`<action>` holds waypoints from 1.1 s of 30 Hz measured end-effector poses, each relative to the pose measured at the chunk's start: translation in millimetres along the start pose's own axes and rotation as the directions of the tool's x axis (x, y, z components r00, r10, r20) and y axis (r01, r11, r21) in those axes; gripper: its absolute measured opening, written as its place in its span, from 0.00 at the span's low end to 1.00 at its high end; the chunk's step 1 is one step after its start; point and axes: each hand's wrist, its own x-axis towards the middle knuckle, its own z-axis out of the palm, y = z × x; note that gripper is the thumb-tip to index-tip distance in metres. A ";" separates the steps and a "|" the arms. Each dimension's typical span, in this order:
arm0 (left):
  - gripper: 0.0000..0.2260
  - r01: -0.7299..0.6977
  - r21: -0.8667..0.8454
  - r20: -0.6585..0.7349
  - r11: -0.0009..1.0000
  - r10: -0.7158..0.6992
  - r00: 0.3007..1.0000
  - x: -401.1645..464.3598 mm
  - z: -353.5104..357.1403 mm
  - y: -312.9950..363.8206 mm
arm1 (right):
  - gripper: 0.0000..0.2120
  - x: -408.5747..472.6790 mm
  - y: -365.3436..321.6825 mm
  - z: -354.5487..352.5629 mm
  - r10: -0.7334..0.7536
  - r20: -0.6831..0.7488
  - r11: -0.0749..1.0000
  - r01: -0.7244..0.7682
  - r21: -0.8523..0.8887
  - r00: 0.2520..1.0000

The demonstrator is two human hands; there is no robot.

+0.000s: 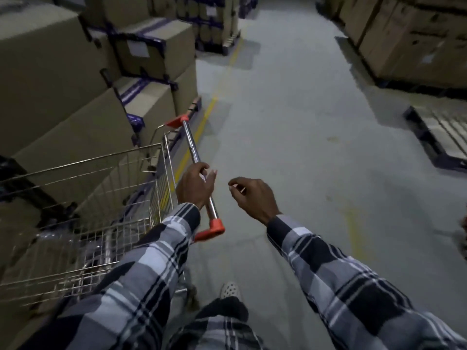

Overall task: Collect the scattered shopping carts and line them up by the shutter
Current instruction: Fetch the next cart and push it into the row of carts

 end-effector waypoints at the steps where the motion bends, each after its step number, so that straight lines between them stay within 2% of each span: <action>1: 0.14 0.055 0.010 0.019 0.998 -0.055 0.998 11.9 8.3 -1.6 | 0.08 21.3 4.4 1.9 -0.056 0.030 0.998 0.056 -0.013 0.998; 5: 0.30 0.221 0.135 0.140 0.966 -0.239 0.961 38.3 25.9 -16.2 | 0.10 95.6 19.4 14.8 -0.256 0.161 0.966 0.260 -0.005 0.953; 6: 0.31 0.268 0.180 0.190 0.946 -0.301 0.934 41.7 25.3 -19.2 | 0.10 112.6 19.6 19.1 -0.320 0.198 0.945 0.326 0.004 0.926; 8: 0.27 0.405 0.204 0.360 0.891 -0.453 0.816 44.5 26.1 -21.8 | 0.12 145.6 19.1 29.9 -0.463 0.260 0.880 0.474 0.020 0.848; 10: 0.23 0.634 0.016 0.525 0.773 -0.546 0.653 37.3 26.0 -16.8 | 0.13 172.5 14.9 45.6 -0.585 0.340 0.794 0.605 0.056 0.736; 12: 0.23 0.780 -0.189 0.578 0.597 -0.574 0.580 28.9 30.7 -14.9 | 0.12 194.2 14.1 62.1 -0.698 0.407 0.678 0.727 0.109 0.589; 14: 0.24 0.826 -0.211 0.544 0.523 -0.639 0.544 23.5 29.5 -10.6 | 0.12 213.2 19.2 77.2 -0.804 0.405 0.524 0.841 0.137 0.435; 16: 0.25 0.862 -0.225 0.484 0.454 -0.716 0.503 15.8 28.1 -0.9 | 0.13 228.5 23.4 86.6 -0.866 0.390 0.390 0.911 0.134 0.314; 18: 0.23 0.863 -0.239 0.387 0.445 -0.771 0.505 8.3 30.0 13.1 | 0.16 238.3 24.6 91.0 -0.903 0.376 0.292 0.940 0.179 0.209; 20: 0.24 0.877 -0.201 0.229 0.437 -0.849 0.476 -2.0 29.6 37.4 | 0.20 240.0 23.1 94.8 -0.921 0.377 0.218 0.932 0.289 0.098; 22: 0.24 0.898 -0.078 0.018 0.434 -0.900 0.436 -18.7 29.4 53.1 | 0.22 232.6 20.8 95.2 -0.928 0.373 0.147 0.910 0.386 -0.008; 24: 0.25 0.916 0.048 -0.118 0.397 -0.909 0.400 -39.7 35.4 69.3 | 0.23 223.5 22.1 87.3 -0.914 0.384 0.050 0.901 0.431 -0.133; 27: 0.45 0.926 0.183 -0.213 0.330 -0.906 0.365 -72.7 47.8 92.4 | 0.24 211.3 26.9 67.5 -0.848 0.427 -0.094 0.882 0.461 -0.313; 29: 0.50 0.937 0.186 -0.247 0.295 -0.909 0.335 -92.7 60.2 100.5 | 0.25 207.8 30.4 55.6 -0.801 0.473 -0.109 0.867 0.486 -0.366; 32: 0.46 0.954 0.145 -0.260 0.261 -0.921 0.291 -121.1 80.4 119.1 | 0.31 204.5 45.9 45.5 -0.712 0.591 -0.063 0.873 0.484 -0.379; 33: 0.43 0.960 0.135 -0.253 0.244 -0.929 0.271 -128.8 88.2 127.1 | 0.34 200.4 56.7 42.9 -0.713 0.592 -0.073 0.880 0.469 -0.375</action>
